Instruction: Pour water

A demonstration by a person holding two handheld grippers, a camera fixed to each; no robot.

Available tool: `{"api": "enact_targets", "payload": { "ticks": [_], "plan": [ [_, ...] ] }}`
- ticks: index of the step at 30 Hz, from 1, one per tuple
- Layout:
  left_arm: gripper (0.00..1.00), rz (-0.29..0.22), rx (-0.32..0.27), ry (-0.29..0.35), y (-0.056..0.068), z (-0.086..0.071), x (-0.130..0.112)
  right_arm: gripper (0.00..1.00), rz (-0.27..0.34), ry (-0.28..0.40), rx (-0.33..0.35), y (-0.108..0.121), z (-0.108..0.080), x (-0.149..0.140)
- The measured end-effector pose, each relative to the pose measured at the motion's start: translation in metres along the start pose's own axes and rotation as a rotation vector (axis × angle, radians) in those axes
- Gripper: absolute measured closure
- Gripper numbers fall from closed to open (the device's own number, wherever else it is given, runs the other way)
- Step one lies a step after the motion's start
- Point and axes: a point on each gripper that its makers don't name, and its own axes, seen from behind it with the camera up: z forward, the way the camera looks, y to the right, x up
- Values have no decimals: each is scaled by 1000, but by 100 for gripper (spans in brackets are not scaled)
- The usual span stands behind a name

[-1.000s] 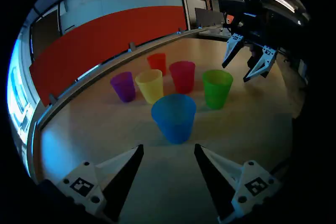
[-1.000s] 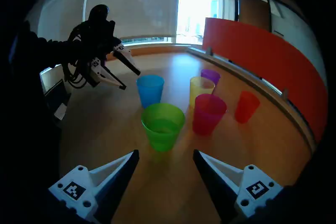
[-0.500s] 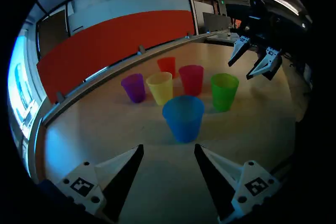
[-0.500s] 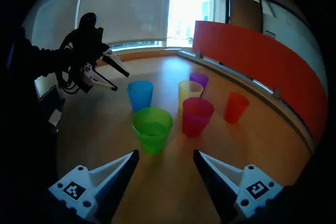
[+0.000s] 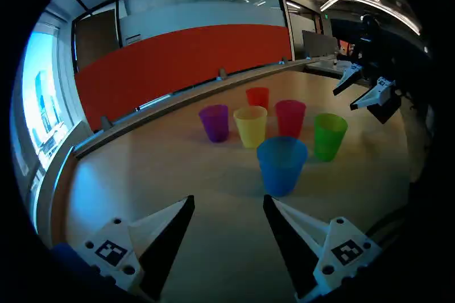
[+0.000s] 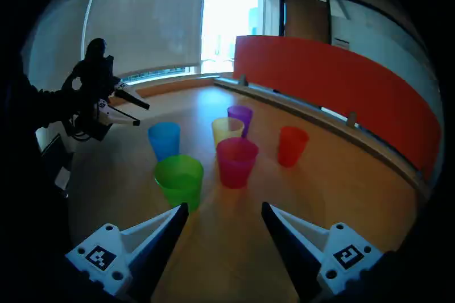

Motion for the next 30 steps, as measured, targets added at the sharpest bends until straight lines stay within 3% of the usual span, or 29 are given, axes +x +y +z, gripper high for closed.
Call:
{"api": "enact_targets", "payload": {
  "ticks": [11, 21, 30],
  "plan": [
    [11, -51, 84, 57, -26, -6, 8, 0, 61, 53, -114, 32, -10, 7],
    [11, -89, 164, 125, -46, -13, 20, 0, 144, 131, -266, 68, -18, 13],
    [11, -117, 209, 173, -54, -18, 29, 0, 121, 176, -371, 88, -31, 24]
  ]
}}
